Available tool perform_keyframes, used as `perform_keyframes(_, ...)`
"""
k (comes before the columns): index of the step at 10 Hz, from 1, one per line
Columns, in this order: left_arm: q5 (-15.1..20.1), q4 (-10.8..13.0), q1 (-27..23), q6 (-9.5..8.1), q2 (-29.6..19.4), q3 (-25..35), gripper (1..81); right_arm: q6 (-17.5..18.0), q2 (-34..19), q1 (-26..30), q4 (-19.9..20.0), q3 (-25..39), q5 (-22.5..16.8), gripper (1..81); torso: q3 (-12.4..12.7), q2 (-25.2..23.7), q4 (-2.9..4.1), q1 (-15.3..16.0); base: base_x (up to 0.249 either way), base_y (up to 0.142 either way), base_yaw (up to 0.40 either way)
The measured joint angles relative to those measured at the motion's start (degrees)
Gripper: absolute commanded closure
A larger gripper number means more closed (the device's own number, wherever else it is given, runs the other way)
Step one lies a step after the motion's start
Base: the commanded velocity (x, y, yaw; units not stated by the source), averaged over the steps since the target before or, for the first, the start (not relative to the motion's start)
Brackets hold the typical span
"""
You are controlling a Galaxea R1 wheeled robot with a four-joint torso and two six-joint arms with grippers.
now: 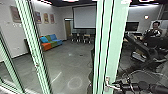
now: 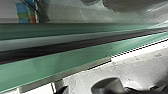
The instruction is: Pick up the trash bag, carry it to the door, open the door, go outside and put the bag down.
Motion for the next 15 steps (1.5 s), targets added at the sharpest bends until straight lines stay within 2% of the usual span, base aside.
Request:
perform_keyframes(6,0.00,-0.02,0.00,0.00,0.00,0.00,81.1,1.49,2.95,-1.18,-0.07,-6.12,-1.84,1.0,0.00,0.00,-0.04,-0.05,0.000,0.000,0.000)
perform_keyframes(9,-0.01,-0.40,0.02,0.00,0.02,-0.91,81.1,2.27,4.49,-1.29,-1.35,-8.19,-3.00,1.0,0.02,-0.05,-0.11,-0.15,0.000,0.000,0.000)
perform_keyframes(12,0.00,-0.50,0.05,0.00,0.22,-1.11,81.1,8.24,4.82,-0.93,-6.69,-7.86,-3.69,1.0,0.05,-0.05,-0.13,-0.20,0.000,0.000,0.000)
perform_keyframes(14,0.00,-0.50,0.02,0.00,0.18,-1.11,81.1,14.31,4.96,-0.22,-12.35,-7.00,-5.21,1.0,0.05,-0.05,-0.15,-0.22,0.000,0.000,0.000)
perform_keyframes(15,0.00,-0.52,0.02,0.00,0.20,-1.11,81.1,16.07,5.03,0.20,-14.69,-6.62,-6.22,1.0,0.05,-0.05,-0.17,-0.22,0.000,0.000,0.000)
